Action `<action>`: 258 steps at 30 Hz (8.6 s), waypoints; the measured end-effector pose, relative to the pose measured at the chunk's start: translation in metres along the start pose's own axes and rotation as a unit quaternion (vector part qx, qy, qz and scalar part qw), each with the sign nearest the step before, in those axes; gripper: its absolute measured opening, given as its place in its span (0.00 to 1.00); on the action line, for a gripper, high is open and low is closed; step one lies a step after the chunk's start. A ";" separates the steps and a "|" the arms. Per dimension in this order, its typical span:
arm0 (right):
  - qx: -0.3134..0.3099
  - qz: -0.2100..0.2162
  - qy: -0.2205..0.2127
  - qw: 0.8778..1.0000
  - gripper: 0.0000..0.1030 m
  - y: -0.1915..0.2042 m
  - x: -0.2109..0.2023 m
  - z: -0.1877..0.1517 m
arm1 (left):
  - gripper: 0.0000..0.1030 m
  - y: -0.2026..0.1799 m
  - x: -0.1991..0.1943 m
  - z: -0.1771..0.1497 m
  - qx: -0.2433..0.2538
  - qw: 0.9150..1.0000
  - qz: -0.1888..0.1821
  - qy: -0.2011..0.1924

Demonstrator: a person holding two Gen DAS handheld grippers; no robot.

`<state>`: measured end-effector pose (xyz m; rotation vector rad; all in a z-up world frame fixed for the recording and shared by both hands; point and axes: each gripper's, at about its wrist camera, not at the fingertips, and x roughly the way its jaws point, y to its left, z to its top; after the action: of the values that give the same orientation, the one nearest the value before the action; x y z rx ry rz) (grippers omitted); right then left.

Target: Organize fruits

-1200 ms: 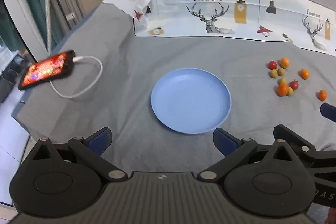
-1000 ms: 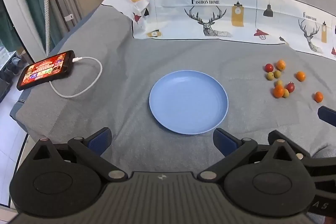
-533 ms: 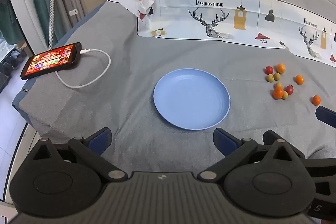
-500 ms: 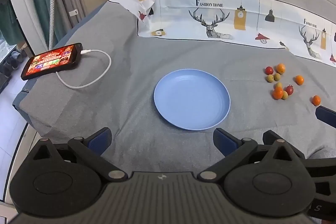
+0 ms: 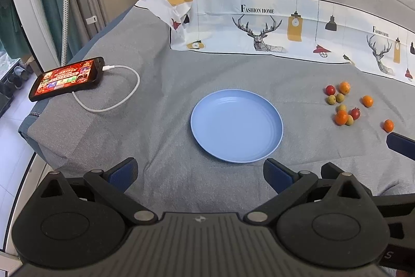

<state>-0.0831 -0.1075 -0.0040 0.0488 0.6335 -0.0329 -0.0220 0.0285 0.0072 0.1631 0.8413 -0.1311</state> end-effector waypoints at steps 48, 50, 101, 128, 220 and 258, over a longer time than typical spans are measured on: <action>0.018 -0.002 0.007 1.000 1.00 -0.007 0.000 -0.003 | 1.00 -0.008 0.002 -0.001 0.012 1.000 0.001 0.003; 0.019 -0.002 0.007 1.000 1.00 -0.008 0.000 -0.004 | 1.00 -0.011 0.002 -0.001 0.015 1.000 0.000 0.004; 0.252 -0.309 0.063 0.915 1.00 -0.355 0.224 -0.097 | 1.00 -0.335 0.309 0.085 0.218 0.949 -0.156 0.166; 0.199 -0.278 -0.004 0.940 0.38 -0.329 0.192 -0.081 | 0.34 -0.254 0.217 0.094 0.176 0.966 -0.169 0.084; -0.018 -0.019 -0.096 0.995 0.99 -0.026 -0.047 -0.034 | 1.00 -0.033 -0.030 -0.026 0.033 0.995 -0.056 -0.072; 0.042 -0.012 -0.035 0.998 0.99 -0.050 -0.003 -0.045 | 1.00 -0.056 0.019 -0.015 0.063 0.997 -0.046 -0.019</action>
<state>-0.1143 -0.1544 -0.0404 0.1207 0.5617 -0.0847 -0.0302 -0.0242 -0.0221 0.2400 0.8038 -0.2733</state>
